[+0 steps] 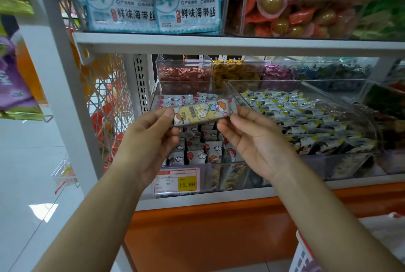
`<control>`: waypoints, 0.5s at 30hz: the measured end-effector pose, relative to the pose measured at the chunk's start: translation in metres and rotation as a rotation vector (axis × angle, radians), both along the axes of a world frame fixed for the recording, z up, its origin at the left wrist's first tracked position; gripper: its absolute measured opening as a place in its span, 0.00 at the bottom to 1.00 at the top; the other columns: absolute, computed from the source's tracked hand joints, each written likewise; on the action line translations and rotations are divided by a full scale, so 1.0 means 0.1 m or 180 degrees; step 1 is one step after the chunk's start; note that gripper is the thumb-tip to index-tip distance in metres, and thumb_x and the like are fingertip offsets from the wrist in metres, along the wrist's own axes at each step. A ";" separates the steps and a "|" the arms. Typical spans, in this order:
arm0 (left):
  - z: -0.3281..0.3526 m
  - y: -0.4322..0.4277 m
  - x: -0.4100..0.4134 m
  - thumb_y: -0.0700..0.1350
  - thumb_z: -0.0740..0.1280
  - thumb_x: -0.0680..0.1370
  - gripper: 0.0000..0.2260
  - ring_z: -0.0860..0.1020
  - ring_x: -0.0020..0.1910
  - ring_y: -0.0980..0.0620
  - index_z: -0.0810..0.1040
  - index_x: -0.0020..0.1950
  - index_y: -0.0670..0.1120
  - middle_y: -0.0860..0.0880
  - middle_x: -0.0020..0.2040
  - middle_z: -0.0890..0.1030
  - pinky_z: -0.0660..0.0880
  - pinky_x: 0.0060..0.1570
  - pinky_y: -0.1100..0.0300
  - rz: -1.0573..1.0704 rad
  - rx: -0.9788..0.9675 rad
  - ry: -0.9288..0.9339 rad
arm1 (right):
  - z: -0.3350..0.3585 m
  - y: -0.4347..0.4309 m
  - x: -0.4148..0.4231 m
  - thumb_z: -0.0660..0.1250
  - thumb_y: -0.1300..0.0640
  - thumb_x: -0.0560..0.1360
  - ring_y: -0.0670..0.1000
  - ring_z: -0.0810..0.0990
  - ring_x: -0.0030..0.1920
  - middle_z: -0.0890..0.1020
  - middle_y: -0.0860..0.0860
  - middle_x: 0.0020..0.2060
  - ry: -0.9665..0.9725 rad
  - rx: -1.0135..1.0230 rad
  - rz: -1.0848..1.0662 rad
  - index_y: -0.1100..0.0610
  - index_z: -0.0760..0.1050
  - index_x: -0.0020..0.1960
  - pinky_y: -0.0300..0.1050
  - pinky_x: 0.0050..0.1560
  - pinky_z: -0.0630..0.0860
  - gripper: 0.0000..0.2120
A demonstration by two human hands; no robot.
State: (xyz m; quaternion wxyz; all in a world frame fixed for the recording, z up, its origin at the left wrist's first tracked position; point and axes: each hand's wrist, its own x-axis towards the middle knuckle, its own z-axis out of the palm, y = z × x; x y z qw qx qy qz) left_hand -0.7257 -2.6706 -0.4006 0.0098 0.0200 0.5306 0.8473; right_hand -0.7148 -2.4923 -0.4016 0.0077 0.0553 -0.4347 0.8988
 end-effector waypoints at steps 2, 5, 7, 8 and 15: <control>0.01 -0.01 -0.01 0.38 0.63 0.77 0.07 0.76 0.29 0.59 0.79 0.43 0.42 0.51 0.31 0.80 0.75 0.30 0.70 -0.0123 0.0232 -0.0052 | 0.00 -0.01 -0.01 0.59 0.72 0.75 0.50 0.83 0.36 0.83 0.56 0.35 -0.0035 -0.0059 -0.0077 0.66 0.76 0.48 0.38 0.36 0.80 0.08; 0.02 0.00 0.00 0.33 0.61 0.76 0.07 0.79 0.30 0.58 0.78 0.43 0.41 0.50 0.30 0.80 0.77 0.33 0.69 -0.0285 0.0369 -0.0037 | 0.00 0.02 -0.02 0.59 0.72 0.76 0.50 0.83 0.34 0.83 0.56 0.34 -0.0092 -0.0221 -0.0190 0.66 0.75 0.49 0.38 0.35 0.80 0.08; 0.02 0.00 0.01 0.32 0.61 0.75 0.07 0.79 0.31 0.57 0.77 0.44 0.40 0.50 0.30 0.80 0.78 0.34 0.68 -0.0405 0.0324 0.0014 | 0.00 0.03 -0.01 0.58 0.71 0.76 0.49 0.83 0.34 0.83 0.55 0.33 -0.0124 -0.0318 -0.0214 0.65 0.75 0.49 0.38 0.34 0.80 0.08; 0.02 0.01 0.01 0.32 0.62 0.75 0.06 0.79 0.31 0.57 0.77 0.45 0.40 0.49 0.31 0.80 0.78 0.34 0.68 -0.0466 0.0300 0.0053 | 0.00 0.03 0.00 0.58 0.71 0.76 0.49 0.83 0.33 0.83 0.55 0.32 -0.0136 -0.0341 -0.0228 0.65 0.75 0.49 0.38 0.34 0.79 0.08; 0.00 0.00 0.05 0.34 0.64 0.76 0.06 0.79 0.32 0.55 0.78 0.42 0.43 0.49 0.31 0.77 0.77 0.37 0.67 0.0030 -0.1181 0.0756 | -0.01 0.07 -0.02 0.63 0.58 0.77 0.51 0.81 0.30 0.80 0.53 0.30 0.0196 0.0677 -0.0758 0.61 0.73 0.44 0.41 0.29 0.78 0.06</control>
